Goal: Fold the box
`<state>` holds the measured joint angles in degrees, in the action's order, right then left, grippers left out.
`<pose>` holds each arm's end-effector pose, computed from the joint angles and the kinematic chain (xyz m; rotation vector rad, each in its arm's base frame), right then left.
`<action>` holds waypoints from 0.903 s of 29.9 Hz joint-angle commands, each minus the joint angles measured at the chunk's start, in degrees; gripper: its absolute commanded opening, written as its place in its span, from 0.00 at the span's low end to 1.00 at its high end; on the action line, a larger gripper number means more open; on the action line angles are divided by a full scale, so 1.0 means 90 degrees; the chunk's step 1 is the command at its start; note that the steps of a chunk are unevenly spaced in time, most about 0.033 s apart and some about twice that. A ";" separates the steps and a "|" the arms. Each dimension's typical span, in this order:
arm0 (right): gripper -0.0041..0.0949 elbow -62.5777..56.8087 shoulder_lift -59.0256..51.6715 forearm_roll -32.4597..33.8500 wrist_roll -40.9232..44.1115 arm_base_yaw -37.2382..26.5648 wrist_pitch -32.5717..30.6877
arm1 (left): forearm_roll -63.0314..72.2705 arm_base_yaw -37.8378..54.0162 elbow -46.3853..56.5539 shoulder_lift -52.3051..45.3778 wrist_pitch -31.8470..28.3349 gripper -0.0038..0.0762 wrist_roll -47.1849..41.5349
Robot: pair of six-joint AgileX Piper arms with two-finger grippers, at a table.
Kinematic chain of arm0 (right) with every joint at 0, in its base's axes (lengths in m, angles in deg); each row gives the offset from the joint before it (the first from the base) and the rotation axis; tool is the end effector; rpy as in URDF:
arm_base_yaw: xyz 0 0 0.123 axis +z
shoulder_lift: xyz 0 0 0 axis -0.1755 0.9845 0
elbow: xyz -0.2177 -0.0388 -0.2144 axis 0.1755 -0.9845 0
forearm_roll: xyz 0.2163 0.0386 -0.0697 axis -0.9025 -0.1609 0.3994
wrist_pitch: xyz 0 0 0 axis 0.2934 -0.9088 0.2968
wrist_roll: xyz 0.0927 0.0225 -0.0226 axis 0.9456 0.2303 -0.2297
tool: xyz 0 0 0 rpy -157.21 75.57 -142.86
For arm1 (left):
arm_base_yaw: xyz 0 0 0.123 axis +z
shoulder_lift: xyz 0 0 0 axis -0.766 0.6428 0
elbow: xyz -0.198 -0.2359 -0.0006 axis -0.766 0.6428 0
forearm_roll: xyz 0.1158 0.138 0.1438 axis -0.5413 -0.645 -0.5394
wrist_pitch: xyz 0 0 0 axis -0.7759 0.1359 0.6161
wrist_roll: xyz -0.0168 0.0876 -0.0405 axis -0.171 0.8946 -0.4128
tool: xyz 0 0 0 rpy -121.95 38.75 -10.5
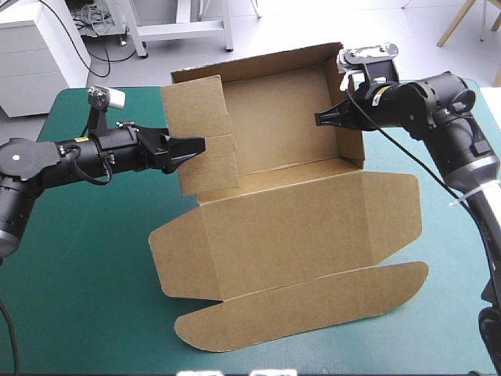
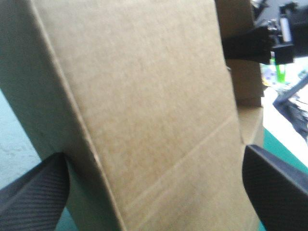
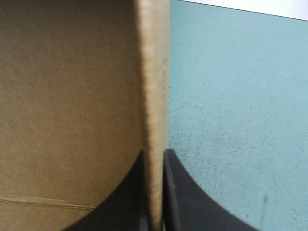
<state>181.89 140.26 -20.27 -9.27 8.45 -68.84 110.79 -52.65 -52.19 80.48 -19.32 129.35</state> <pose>0.3014 0.1033 0.4601 -0.3088 2.2568 0.2266 0.2296 -0.0831 0.4365 0.4105 1.9836 -0.9776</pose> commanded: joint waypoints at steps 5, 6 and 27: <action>0.03 0.0188 -0.0266 0.0039 0.0016 0.0195 0.0433 | -0.2573 -0.1290 -0.0401 -0.0337 -0.1696 0.90 -0.2551; 0.03 0.0188 -0.0266 0.0154 0.0123 0.0289 0.0450 | -0.2984 -0.1442 -0.0401 -0.0337 -0.1809 0.90 -0.2844; 0.03 0.0188 -0.0266 0.2289 0.1746 0.1556 0.0606 | -0.7858 -0.3121 -0.0401 0.0227 -0.2333 0.90 -0.8404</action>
<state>181.89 140.26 -0.64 5.68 22.28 -68.05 40.67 -80.31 -54.00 82.94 -36.37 54.99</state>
